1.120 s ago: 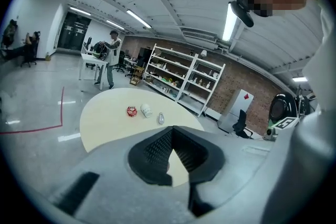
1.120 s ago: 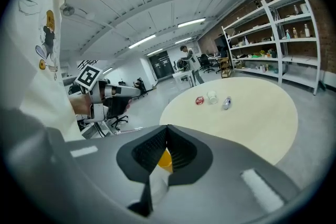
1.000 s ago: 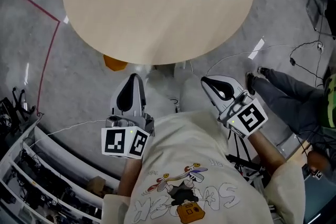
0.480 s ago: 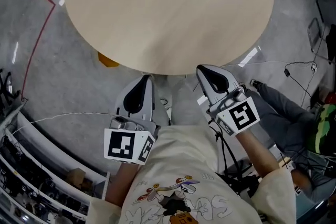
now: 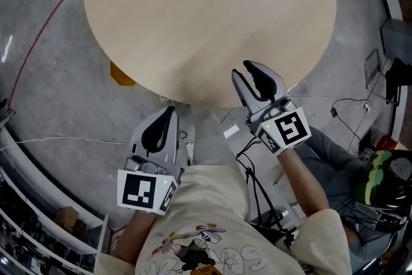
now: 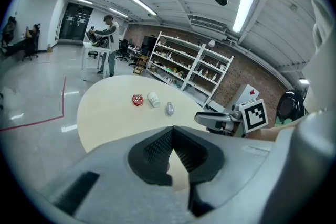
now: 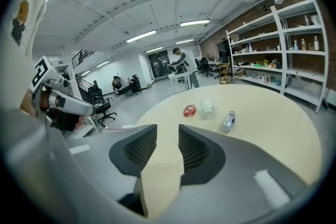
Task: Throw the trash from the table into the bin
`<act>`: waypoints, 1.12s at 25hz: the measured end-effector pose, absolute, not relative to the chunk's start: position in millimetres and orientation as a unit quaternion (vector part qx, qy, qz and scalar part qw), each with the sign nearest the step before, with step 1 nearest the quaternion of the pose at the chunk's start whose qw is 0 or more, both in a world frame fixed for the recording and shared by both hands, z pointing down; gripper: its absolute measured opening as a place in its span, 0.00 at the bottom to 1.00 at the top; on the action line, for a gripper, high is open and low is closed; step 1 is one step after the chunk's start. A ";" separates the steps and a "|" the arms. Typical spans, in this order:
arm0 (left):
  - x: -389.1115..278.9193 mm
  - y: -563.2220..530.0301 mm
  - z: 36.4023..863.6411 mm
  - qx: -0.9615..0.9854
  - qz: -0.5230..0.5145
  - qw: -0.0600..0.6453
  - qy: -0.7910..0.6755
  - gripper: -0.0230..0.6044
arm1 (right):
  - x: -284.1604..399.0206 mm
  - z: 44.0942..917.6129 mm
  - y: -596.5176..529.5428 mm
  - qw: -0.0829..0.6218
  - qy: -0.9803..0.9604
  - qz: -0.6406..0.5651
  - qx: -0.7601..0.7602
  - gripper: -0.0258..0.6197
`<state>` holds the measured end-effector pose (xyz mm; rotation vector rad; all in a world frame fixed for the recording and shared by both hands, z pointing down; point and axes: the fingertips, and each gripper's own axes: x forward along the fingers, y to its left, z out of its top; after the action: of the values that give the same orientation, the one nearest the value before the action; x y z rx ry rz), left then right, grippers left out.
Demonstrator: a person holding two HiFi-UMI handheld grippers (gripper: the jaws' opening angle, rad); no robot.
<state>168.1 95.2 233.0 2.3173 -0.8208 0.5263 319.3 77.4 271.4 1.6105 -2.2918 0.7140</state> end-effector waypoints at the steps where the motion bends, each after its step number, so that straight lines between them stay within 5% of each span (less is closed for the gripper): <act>1: 166.5 95.8 232.1 0.876 0.198 0.310 -0.311 0.05 | 322.7 272.6 72.0 0.128 -0.784 0.243 0.556 0.25; 28: 132.3 102.0 215.9 0.842 0.142 0.338 -0.395 0.05 | 446.0 378.2 -73.6 0.158 -0.694 0.295 0.637 0.44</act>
<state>132.3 102.0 215.9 2.1949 -1.0296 0.3703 446.0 -73.6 378.2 1.8220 -1.9849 0.8442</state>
